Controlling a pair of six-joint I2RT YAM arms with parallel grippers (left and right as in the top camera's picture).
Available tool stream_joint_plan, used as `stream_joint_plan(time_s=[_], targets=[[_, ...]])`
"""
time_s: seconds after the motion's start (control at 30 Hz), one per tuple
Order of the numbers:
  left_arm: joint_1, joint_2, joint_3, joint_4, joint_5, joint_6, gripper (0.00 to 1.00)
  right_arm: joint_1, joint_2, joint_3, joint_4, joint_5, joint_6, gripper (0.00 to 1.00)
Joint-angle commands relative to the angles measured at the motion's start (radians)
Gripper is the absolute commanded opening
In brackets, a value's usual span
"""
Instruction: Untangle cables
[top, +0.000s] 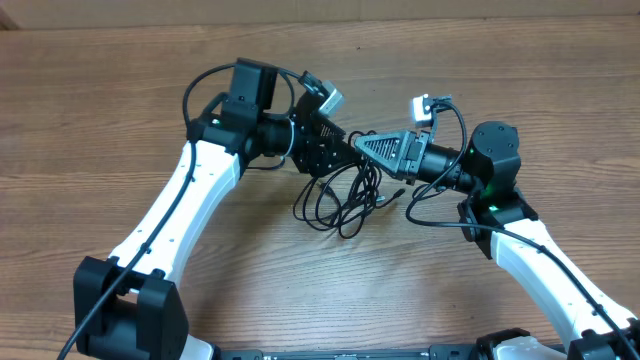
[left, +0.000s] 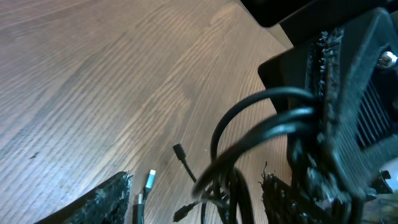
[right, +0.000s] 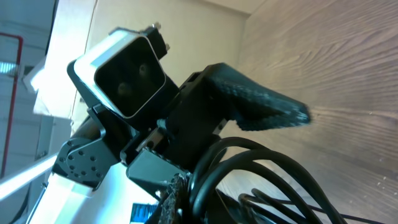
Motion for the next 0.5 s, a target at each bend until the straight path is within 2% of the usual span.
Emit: stream_joint_plan(time_s=[0.0,0.47], targets=[[0.051,-0.011,0.002,0.008,0.057,-0.023,0.71,-0.015,-0.012,0.021,0.008,0.023,0.034,0.04],[0.022,-0.011,0.002,0.015,0.079,-0.02,0.72,-0.013,-0.012,0.021,0.091,-0.021,0.145,0.04]])
